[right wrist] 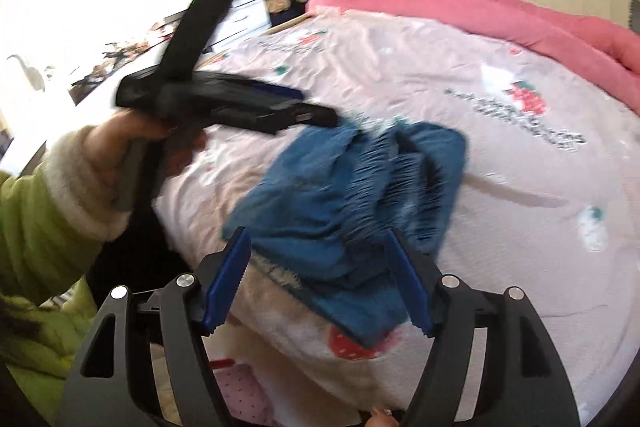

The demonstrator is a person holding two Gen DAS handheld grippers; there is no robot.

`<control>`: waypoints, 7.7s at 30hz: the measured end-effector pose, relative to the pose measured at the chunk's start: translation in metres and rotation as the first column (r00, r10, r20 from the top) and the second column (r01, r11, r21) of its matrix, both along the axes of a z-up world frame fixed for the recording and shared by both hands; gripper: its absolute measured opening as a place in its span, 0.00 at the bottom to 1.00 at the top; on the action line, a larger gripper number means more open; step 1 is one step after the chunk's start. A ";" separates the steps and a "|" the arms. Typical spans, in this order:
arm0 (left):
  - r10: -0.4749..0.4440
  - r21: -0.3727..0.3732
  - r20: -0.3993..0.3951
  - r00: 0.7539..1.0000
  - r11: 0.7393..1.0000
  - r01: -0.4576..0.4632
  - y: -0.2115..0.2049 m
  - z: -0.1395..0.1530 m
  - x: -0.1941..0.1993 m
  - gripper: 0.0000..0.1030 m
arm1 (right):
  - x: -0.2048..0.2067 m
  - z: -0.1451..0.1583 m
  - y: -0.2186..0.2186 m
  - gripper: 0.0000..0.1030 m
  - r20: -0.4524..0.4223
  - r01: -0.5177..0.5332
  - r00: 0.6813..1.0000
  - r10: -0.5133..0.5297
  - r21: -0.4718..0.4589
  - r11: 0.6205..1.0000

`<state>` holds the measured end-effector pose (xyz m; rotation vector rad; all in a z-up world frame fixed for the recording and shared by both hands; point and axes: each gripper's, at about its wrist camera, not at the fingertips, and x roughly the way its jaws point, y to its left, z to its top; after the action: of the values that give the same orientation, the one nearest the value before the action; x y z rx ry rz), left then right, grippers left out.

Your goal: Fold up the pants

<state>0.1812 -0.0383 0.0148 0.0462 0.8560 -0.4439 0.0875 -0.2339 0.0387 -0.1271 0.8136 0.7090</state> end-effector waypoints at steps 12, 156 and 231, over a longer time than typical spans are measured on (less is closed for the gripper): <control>0.028 0.044 0.040 0.999 0.999 -0.030 0.002 0.009 -0.035 0.82 | 0.014 0.002 -0.024 0.90 0.002 0.116 0.993 -0.116 0.029 0.993; 0.139 -0.057 -0.100 0.985 0.988 -0.146 0.012 -0.061 0.065 0.47 | 0.202 -0.074 0.015 0.59 -0.184 0.229 0.962 -0.204 0.130 0.965; 0.260 -0.044 0.034 0.965 0.965 -0.258 0.022 -0.022 -0.107 0.91 | 0.010 -0.017 -0.011 0.96 0.144 0.360 0.921 -0.363 0.045 0.932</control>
<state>0.0737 -0.0165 -0.0071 -0.0923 0.8016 -0.2130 0.0973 -0.2448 0.0219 -0.0122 0.6615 0.3512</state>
